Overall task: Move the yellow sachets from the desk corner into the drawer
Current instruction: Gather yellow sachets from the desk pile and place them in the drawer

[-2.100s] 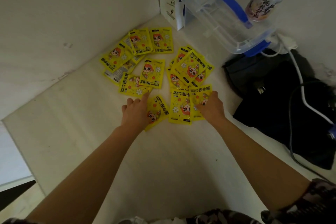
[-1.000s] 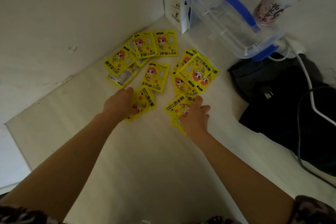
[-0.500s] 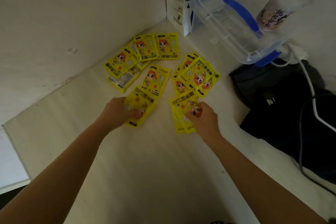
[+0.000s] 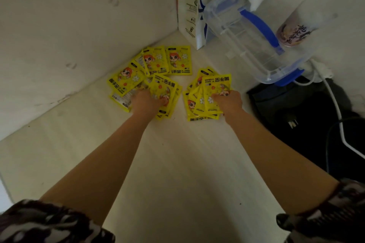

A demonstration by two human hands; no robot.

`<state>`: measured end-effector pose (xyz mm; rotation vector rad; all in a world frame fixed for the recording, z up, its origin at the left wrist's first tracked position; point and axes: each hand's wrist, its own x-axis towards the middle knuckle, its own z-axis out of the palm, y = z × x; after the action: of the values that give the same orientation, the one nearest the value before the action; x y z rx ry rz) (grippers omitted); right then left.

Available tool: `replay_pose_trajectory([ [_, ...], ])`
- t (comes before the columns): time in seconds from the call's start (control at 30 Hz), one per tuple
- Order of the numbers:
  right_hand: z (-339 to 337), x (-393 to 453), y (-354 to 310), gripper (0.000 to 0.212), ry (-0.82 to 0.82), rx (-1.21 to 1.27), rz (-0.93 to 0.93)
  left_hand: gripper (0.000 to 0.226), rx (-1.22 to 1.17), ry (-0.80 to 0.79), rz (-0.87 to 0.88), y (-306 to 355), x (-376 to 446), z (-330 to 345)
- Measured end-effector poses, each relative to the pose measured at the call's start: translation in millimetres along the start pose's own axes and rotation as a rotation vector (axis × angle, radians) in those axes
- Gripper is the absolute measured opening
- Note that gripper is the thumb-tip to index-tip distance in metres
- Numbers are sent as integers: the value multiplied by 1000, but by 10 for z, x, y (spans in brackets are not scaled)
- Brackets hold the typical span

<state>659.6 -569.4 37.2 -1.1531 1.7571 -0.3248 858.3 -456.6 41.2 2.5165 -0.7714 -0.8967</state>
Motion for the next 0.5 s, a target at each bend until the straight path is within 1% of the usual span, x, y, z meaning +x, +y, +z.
replay_pose_trajectory([
  [0.07,30,35,27,58,7,-36,11,62,63,16,28,57,-37,31],
  [0.13,43,60,40,59,13,-63,7,61,129,25,62,90,-73,47],
  [0.2,39,68,60,59,14,-79,-4,61,112,22,55,75,-84,69],
  [0.4,6,6,122,54,24,-107,-46,51,-154,41,23,39,-225,74],
  [0.5,30,-28,168,54,-14,-114,-58,42,-379,26,-12,10,-360,51],
])
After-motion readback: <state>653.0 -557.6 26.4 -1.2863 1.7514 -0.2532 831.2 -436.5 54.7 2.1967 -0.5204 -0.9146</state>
